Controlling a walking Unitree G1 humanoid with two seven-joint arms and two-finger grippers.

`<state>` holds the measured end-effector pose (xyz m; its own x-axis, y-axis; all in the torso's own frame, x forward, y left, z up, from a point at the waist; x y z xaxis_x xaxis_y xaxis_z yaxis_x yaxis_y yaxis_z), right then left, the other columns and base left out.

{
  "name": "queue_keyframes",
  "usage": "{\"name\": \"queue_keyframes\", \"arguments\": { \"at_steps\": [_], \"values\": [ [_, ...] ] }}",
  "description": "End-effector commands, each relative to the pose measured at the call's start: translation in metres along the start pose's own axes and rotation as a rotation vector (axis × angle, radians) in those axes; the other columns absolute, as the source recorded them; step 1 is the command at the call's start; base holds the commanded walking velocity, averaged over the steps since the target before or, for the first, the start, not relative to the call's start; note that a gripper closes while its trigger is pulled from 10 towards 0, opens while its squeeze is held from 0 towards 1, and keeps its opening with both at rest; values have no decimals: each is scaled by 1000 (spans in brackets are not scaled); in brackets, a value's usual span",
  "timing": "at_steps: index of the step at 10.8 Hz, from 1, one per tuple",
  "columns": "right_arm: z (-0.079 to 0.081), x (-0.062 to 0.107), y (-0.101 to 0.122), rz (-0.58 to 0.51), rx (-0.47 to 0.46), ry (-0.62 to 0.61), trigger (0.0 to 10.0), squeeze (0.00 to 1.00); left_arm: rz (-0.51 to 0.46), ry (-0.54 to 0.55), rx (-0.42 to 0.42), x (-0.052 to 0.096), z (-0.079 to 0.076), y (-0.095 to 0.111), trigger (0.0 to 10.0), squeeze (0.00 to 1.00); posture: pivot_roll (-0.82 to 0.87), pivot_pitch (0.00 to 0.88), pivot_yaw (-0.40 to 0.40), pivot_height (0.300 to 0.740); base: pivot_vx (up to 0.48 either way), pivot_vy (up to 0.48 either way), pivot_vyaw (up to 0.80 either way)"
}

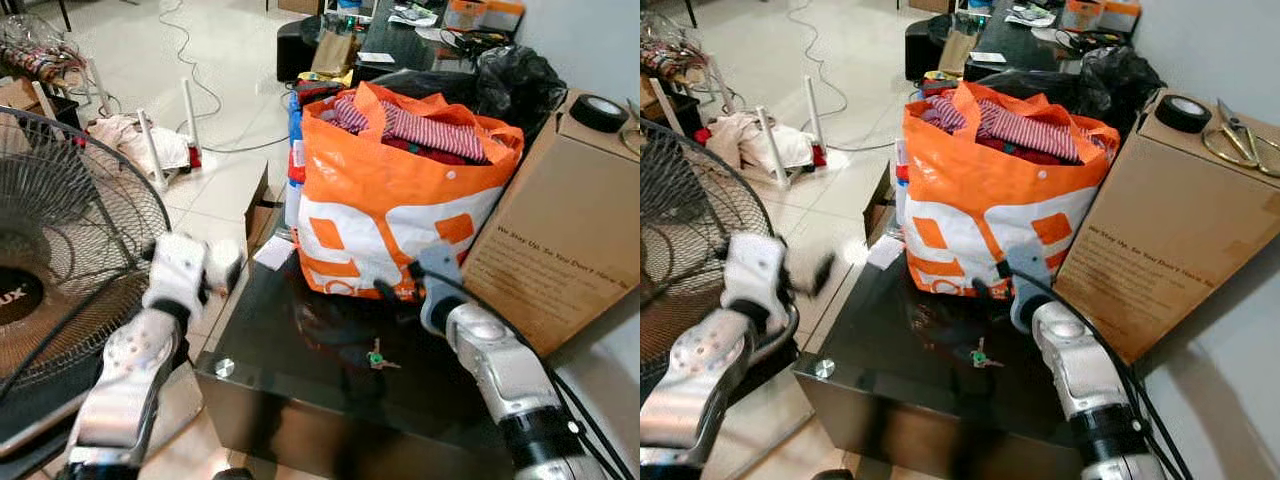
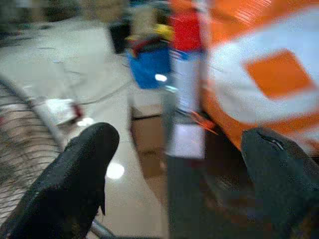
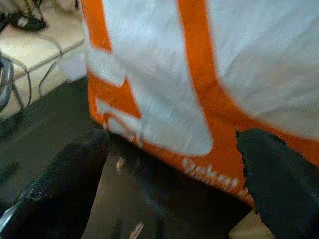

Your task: Hang keys on a hook

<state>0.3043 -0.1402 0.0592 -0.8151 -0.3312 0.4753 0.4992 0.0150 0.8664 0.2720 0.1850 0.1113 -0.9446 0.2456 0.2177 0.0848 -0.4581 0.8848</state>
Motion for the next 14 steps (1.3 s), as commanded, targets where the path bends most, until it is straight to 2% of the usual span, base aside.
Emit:
{"name": "queue_keyframes", "arguments": {
  "at_steps": [1, 2, 4, 6, 8, 9, 10, 11, 12, 13, 14],
  "values": [
    [-6, -1, -10, 80, 13, -5, 10000, 1000, 14, -108, -6, -1, -11, -4, 10000, 463, 60, 0, -91, 740, 0, 0, 0],
    [-7, 0, -28, 204, 67, 36, 10000, 0, 30, -305, -44, 4, -26, -10, 10000, 471, 58, 0, -93, 740, 0, 0, 0],
    [-13, 5, -42, 321, 151, 111, 10000, 0, 71, -572, -75, 12, -45, -19, 10000, 471, 39, 0, -93, 740, 0, 0, 0],
    [-15, 4, -46, 374, 171, 167, 10000, 0, 79, -671, -55, 13, -50, -20, 10000, 475, 22, 0, -90, 740, 0, 0, 0],
    [-9, -9, -59, 409, 234, 177, 10000, 0, 91, -709, -50, 10, -51, -22, 10000, 471, 17, 0, -88, 740, 0, 0, 0],
    [-9, -13, -61, 413, 262, 159, 7333, 0, 90, -710, -51, 10, -51, -22, 10000, 471, 21, 0, -92, 740, 0, 0, 0],
    [-8, -15, -64, 425, 268, 166, 3412, 0, 87, -710, -43, 11, -50, -21, 10000, 471, 24, 0, -94, 740, 0, 0, 0],
    [-8, -18, -65, 427, 316, 168, 1373, 0, 86, -711, -38, 12, -50, -21, 10000, 471, 31, 0, -99, 740, 0, 0, 0],
    [-8, -20, -66, 419, 323, 160, 1176, 0, 86, -710, -37, 12, -50, -21, 10000, 471, 34, 0, -101, 740, 0, 0, 0],
    [-8, -23, -67, 411, 325, 147, 0, 0, 86, -711, -36, 12, -49, -21, 10000, 467, 34, 0, -101, 740, 0, 0, 0],
    [-8, -25, -69, 413, 390, 137, 0, 0, 88, -713, -36, 12, -49, -20, 10000, 475, 37, 0, -100, 740, 0, 0, 0]
  ]
}}
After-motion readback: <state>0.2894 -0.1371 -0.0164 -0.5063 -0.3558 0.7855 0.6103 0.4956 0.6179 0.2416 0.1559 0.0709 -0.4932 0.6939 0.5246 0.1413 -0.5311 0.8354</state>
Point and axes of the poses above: a point about 5 cm out from each wrist's last joint towards the gripper, its own x axis pointing back from the gripper into the wrist, its own y axis along the axis of the wrist's last joint, z = x × y, the point moved 1 cm from there along -x, pointing out of the wrist towards the gripper, and after that the axes turned 11 degrees about -x, right-handed, at the moved point
